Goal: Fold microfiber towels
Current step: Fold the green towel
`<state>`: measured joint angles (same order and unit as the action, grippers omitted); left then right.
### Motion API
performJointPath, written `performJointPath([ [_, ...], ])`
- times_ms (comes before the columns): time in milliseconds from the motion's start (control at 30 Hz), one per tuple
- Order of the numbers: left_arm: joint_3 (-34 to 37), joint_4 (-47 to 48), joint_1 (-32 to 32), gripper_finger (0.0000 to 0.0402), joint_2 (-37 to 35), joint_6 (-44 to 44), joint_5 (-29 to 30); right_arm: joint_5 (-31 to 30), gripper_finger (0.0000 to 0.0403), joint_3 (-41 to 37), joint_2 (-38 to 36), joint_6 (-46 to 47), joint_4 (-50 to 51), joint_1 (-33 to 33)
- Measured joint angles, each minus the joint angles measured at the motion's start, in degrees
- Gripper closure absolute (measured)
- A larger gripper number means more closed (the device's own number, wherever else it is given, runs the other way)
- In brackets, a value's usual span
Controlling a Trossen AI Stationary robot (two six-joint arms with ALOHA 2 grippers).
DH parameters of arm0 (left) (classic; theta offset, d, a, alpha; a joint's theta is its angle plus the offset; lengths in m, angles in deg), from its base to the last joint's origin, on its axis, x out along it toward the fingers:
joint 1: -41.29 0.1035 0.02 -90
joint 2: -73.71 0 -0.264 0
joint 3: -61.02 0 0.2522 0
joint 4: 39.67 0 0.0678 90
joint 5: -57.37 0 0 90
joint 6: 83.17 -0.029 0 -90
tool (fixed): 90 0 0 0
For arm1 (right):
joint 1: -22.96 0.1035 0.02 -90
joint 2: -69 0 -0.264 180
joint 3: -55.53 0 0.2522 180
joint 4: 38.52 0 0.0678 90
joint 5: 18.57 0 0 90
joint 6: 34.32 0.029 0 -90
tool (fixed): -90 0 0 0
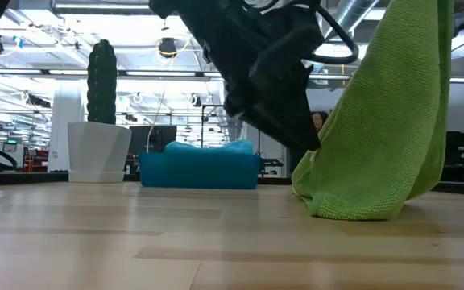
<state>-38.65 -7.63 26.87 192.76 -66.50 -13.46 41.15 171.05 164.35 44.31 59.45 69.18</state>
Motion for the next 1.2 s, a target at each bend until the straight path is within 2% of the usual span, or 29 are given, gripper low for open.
performJointPath([
  [67, 0.0, -1.4, 0.7, 0.0198, -0.4, -1.3, -0.2, 0.0, 0.0395, 0.0, 0.0, -0.2, 0.0, 0.0],
  [200, 0.0, -5.1, 2.5, 0.0198, 0.3, -5.8, -8.1, 0.0, 0.0395, 0.0, 0.0, -0.8, 0.0, 0.0],
  [400, 0.0, -6.9, 3.0, 0.0198, 1.0, -7.4, -11.6, 0.2, 0.0395, 0.0, 0.0, -1.0, 0.2, -0.1],
  [500, 0.0, -3.1, 2.5, 0.0198, 0.9, -7.6, -11.4, 0.4, 0.0395, 0.0, 0.0, -1.0, 0.2, -0.1],
  [733, -0.1, 6.5, 1.3, 0.0198, -1.7, -7.4, -6.8, 0.3, 0.0395, 0.0, 0.0, -1.3, 0.4, -0.1],
  [900, 0.0, 3.7, -0.7, 0.0198, -1.7, -7.9, -6.2, 0.4, 0.0395, 0.0, 0.0, -2.0, 0.2, -0.1],
  [1033, 0.0, 0.1, -1.6, 0.0198, -1.1, -9.9, -3.5, 0.4, 0.0395, 0.0, 0.0, -2.1, 0.1, 0.0],
  [1200, 0.1, -3.0, -1.7, 0.0198, 0.5, -10.7, -6.0, 0.4, 0.0395, 0.0, 0.0, -2.1, 0.0, 0.3],
])
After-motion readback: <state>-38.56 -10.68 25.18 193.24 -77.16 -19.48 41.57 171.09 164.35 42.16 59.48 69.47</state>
